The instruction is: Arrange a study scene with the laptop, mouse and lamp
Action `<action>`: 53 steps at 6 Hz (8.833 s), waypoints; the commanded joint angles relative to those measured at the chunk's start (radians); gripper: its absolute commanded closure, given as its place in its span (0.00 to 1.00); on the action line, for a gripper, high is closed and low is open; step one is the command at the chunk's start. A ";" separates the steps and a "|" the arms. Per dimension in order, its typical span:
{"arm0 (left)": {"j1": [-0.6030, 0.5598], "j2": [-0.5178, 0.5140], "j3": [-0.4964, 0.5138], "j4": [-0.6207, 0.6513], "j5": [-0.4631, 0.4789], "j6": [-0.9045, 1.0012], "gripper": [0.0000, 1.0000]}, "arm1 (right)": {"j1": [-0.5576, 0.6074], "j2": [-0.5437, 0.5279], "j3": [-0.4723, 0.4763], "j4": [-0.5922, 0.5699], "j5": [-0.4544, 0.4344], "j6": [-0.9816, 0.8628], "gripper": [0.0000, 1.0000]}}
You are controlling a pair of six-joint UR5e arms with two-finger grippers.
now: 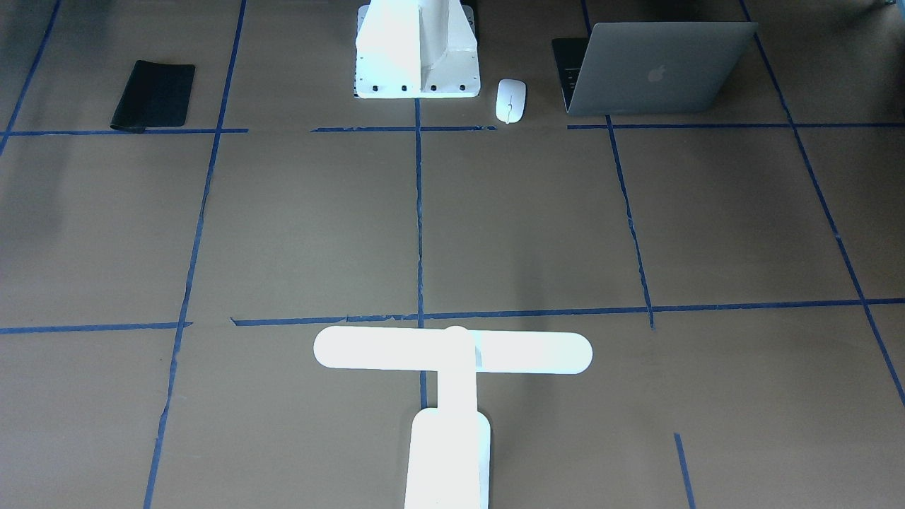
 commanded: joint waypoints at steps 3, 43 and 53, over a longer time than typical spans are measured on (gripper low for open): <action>0.000 0.002 -0.006 -0.001 -0.002 0.000 0.00 | 0.000 0.000 0.000 0.000 0.000 0.000 0.00; 0.752 0.187 -0.328 -1.020 -0.337 -0.110 1.00 | 0.000 0.003 -0.008 -0.005 0.031 0.003 0.00; 0.451 -0.274 -0.190 -0.613 -0.344 0.362 1.00 | 0.000 0.003 -0.008 -0.003 0.029 0.003 0.00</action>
